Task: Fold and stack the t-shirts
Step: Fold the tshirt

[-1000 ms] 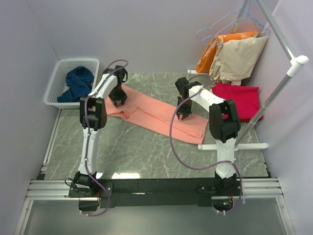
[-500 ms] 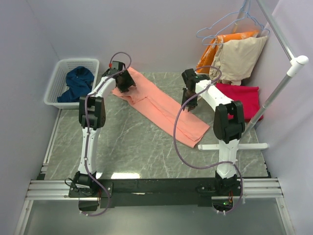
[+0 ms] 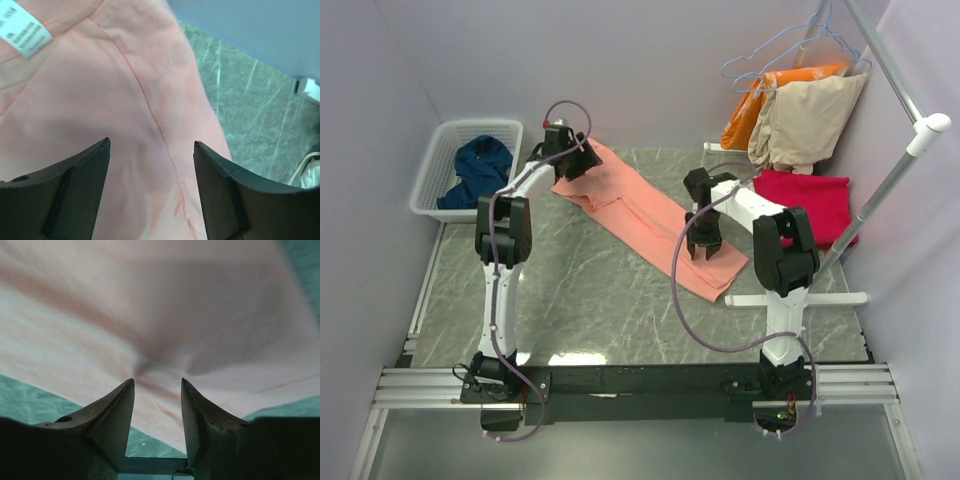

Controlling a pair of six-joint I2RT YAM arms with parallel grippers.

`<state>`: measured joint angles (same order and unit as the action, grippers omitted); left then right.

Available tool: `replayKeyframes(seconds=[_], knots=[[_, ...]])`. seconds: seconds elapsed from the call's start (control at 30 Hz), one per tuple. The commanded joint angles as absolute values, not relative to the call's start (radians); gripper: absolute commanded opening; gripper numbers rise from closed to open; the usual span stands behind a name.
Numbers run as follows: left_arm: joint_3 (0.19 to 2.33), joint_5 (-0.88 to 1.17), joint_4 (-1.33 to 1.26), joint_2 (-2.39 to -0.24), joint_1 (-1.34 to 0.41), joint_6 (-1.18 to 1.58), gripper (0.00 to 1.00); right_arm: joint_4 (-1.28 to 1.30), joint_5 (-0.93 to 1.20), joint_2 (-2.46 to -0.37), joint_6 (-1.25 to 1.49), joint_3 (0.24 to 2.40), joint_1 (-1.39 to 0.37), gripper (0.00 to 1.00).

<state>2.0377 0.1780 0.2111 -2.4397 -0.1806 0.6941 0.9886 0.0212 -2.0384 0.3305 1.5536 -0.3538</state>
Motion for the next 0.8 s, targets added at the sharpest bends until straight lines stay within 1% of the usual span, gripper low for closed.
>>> replayKeyframes(seconds=[0.0,0.17,0.37,0.4,0.5,0.67,0.7,0.77], knots=[[1.988,0.112,0.103,-2.222,-0.178,0.666,0.73,0.976,0.064,-1.962,0.313,1.481,-0.383,0.51],[1.944,0.088,0.23,-2.113,-0.179,0.655,0.74,0.965,0.086,-1.986,0.33,1.428,-0.428,0.51],[1.734,0.067,0.273,-1.892,-0.179,0.654,0.74,0.963,0.087,-1.996,0.368,1.387,-0.498,0.5],[1.677,0.069,0.273,-1.832,-0.179,0.652,0.74,0.96,0.089,-1.996,0.374,1.379,-0.526,0.49],[1.597,0.035,0.307,-1.72,-0.179,0.643,0.74,0.946,0.087,-1.985,0.416,1.353,-0.587,0.49],[1.522,0.005,0.388,-1.568,-0.181,0.623,0.74,0.902,0.133,-1.983,0.515,1.342,-0.687,0.47],[1.507,-0.038,0.411,-1.521,-0.181,0.627,0.75,0.896,0.14,-1.99,0.544,1.35,-0.704,0.47],[1.49,-0.058,0.481,-1.473,-0.181,0.646,0.75,0.879,0.17,-2.017,0.571,1.38,-0.765,0.47]])
